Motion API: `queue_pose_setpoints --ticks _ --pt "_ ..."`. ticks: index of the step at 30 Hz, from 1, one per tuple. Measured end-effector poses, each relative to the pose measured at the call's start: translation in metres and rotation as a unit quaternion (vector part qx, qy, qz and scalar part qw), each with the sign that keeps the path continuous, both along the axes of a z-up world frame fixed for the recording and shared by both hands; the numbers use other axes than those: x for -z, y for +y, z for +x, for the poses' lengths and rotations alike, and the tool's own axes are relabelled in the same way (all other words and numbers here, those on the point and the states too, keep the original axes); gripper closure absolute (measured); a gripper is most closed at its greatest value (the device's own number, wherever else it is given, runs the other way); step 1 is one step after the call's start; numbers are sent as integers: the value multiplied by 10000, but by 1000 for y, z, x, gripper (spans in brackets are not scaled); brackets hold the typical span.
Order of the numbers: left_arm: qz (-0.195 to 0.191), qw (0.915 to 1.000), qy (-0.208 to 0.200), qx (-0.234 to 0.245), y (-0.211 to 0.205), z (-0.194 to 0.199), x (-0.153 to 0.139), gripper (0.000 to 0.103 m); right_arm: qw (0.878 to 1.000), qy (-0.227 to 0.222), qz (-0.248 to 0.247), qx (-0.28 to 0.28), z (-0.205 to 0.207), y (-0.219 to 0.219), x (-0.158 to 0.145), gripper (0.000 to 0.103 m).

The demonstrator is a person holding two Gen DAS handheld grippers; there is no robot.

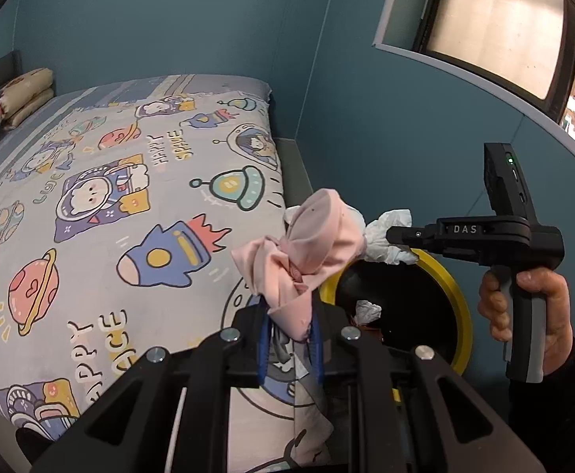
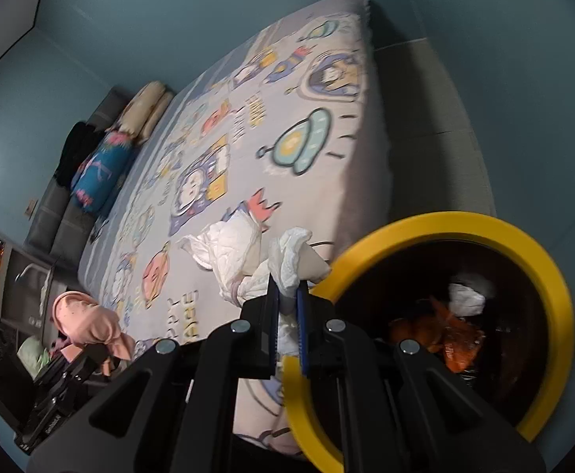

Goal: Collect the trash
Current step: 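Carry the pink and white tissues with both tools over the yellow bin, then open the left tool and right tool to drop the tissues into the bin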

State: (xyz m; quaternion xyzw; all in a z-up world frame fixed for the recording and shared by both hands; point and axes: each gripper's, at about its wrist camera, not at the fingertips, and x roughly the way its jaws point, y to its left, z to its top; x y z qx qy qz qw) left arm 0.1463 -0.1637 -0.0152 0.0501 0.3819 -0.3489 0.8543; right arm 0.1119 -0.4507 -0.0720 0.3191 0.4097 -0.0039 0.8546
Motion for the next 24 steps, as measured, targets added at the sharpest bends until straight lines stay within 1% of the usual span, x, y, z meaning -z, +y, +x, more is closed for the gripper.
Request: queue_pose_setpoints --ticks 3,7,12,19,24 --pt "33 9999 2 99 -13 -3 0 88 9998 -53 -66 203 -13 -11 0 96" --pt "118 9996 -5 261 -33 -7 4 88 9974 -128 -464 539 -27 -19 -3 96" --pt "153 9986 76 502 -59 -11 12 88 9957 -103 -542 746 -40 -30 4 96" --pt "247 9950 217 939 -103 -19 37 88 9951 145 -391 894 -48 -46 27 96" --pt "246 9917 510 1153 -124 -23 59 87 9944 302 -269 974 -47 -54 43 95"
